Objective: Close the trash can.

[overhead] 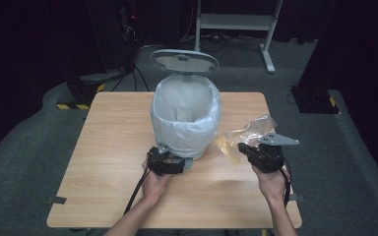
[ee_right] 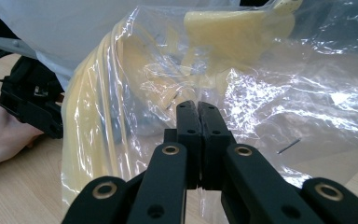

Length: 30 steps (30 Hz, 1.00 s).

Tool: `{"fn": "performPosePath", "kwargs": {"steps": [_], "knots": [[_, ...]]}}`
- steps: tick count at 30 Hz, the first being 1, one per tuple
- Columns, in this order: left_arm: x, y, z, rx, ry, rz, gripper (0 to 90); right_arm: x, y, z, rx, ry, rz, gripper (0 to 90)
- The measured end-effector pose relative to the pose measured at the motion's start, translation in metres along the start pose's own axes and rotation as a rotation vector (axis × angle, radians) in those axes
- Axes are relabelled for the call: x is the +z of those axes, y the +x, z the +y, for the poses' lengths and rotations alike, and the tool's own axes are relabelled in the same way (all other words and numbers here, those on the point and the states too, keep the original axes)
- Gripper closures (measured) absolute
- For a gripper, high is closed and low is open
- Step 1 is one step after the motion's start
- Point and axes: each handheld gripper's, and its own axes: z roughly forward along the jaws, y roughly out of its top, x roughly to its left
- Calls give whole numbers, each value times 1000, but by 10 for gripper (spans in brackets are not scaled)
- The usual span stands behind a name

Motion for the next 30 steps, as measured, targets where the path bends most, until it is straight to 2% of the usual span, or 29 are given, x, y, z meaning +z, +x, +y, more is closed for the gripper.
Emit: {"fn": "performPosePath", "kwargs": {"steps": [7, 20, 30], "knots": [[0, 0, 0, 0, 0, 0, 32, -8, 0, 6, -2, -23, 8, 892], [0, 0, 0, -1, 1, 1, 32, -12, -2, 13, 9, -47, 23, 892], [0, 0, 0, -1, 2, 0, 32, -18, -1, 26, 3, -67, 36, 892]]}}
